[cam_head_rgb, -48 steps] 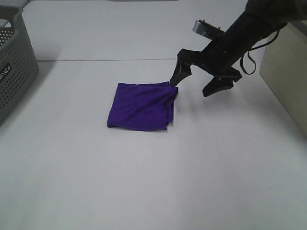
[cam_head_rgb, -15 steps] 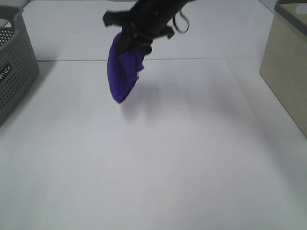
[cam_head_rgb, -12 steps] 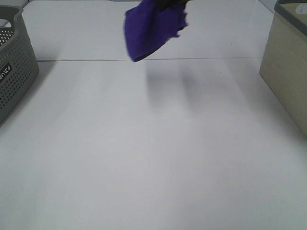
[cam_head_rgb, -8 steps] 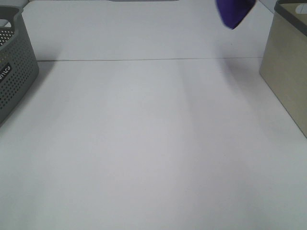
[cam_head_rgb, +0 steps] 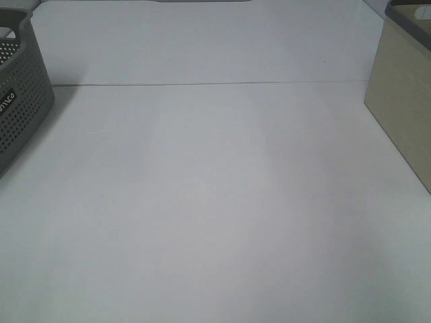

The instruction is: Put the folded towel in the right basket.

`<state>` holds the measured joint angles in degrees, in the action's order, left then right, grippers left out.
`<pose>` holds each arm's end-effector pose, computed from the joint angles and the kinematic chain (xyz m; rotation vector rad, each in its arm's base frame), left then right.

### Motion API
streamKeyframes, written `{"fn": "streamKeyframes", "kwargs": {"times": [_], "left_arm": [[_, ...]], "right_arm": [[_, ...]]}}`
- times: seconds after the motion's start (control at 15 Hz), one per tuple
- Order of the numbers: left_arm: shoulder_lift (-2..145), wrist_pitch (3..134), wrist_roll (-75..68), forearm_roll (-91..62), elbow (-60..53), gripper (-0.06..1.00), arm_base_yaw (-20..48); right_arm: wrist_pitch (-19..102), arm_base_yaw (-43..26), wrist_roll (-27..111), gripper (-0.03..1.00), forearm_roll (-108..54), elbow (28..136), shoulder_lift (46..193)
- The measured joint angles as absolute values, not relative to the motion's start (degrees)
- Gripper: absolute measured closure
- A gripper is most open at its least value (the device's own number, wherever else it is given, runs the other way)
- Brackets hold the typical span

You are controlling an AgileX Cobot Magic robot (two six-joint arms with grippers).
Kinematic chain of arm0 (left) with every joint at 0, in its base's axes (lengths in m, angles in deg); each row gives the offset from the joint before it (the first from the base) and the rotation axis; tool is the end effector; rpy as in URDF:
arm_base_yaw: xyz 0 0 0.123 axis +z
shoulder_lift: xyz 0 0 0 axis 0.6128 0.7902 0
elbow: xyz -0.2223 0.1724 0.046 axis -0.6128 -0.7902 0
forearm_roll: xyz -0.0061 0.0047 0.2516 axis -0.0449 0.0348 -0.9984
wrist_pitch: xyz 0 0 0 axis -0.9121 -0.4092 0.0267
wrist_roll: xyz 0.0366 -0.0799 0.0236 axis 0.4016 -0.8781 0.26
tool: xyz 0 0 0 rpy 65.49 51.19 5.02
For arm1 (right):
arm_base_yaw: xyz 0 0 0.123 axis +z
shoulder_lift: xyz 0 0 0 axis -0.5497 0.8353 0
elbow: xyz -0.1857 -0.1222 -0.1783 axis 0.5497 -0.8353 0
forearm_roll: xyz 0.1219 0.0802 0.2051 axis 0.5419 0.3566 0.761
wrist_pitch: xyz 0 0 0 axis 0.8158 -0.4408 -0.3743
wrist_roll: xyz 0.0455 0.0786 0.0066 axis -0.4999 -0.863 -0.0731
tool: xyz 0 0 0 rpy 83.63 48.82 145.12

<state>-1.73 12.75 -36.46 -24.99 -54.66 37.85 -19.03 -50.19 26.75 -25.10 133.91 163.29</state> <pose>-0.0044 -0.0042 0.2792 0.0240 2.0147 -0.0489 0.4332 -0.1154 0.3968 0.1908 2.4064 0.0331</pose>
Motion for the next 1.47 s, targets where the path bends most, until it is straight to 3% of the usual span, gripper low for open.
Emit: {"fn": "streamKeyframes", "kwargs": {"times": [0.13, 0.2, 0.27, 0.53, 1.0, 1.33, 1.47], "left_arm": [[-1.7, 12.8, -36.5, -25.0, -54.7, -0.05, 37.9], [-1.7, 12.8, -36.5, -25.0, -54.7, -0.05, 37.9], [-1.7, 12.8, -36.5, -25.0, -54.7, -0.05, 37.9], [-1.7, 12.8, -36.5, -25.0, -54.7, -0.05, 37.9], [-1.7, 12.8, -36.5, -25.0, -54.7, -0.05, 37.9], [-1.7, 12.8, -36.5, -25.0, -54.7, -0.05, 37.9], [-1.7, 12.8, -36.5, -25.0, -54.7, -0.05, 37.9]], "right_arm": [[-19.1, -50.3, 26.6, 0.18, -29.3, 133.9, 164.4], [-19.1, -50.3, 25.8, 0.08, -30.0, 133.9, 164.8], [-19.1, -50.3, 25.5, 0.04, -30.1, 133.9, 165.2], [-19.1, -50.1, 25.8, 0.00, -24.8, 133.9, 165.2], [-19.0, -29.0, 22.9, 0.00, -33.6, 133.9, 165.2], [-19.0, -28.5, 21.3, 0.00, -34.0, 131.5, 162.1], [-18.9, -28.5, 20.8, 0.00, -30.5, 123.8, 153.7]]}}
